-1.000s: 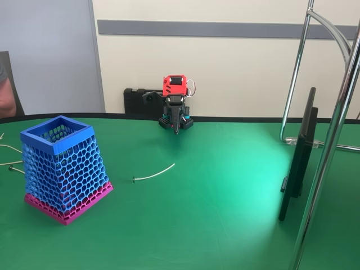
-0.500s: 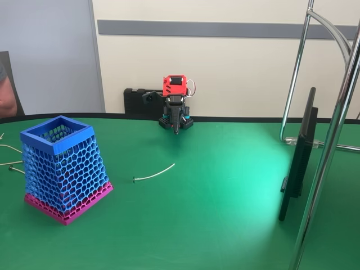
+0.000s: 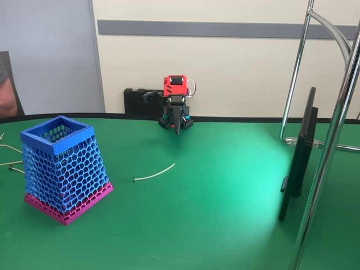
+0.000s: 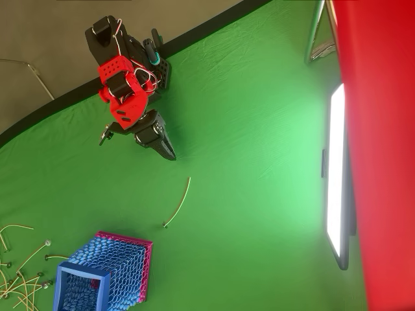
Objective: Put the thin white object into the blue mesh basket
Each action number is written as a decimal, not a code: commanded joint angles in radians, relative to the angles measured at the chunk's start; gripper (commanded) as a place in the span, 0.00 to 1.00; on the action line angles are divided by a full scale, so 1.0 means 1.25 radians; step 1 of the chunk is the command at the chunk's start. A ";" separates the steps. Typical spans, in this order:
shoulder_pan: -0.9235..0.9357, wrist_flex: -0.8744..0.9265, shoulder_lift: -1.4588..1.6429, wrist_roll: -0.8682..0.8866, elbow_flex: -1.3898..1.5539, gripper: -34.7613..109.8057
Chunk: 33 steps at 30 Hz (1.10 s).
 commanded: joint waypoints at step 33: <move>0.107 -0.028 -0.531 -0.227 -0.379 0.25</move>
